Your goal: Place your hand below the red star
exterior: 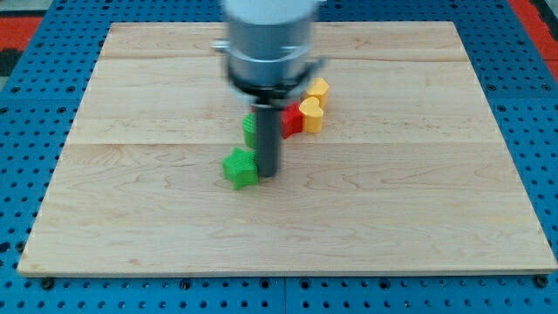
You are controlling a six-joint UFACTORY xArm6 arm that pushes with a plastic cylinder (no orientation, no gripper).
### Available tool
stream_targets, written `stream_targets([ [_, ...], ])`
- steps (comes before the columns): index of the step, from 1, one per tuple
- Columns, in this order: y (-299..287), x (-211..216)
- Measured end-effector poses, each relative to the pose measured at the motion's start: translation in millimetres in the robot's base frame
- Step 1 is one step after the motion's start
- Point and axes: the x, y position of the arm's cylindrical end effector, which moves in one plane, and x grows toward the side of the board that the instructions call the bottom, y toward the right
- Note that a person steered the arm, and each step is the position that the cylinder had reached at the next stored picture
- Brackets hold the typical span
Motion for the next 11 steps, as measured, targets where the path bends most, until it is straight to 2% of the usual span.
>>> stream_targets([
  [1, -43.5, -0.3],
  [2, -42.0, -0.3],
  [9, 9.0, -7.0],
  [10, 53.2, -9.5],
  [11, 55.7, -10.2],
])
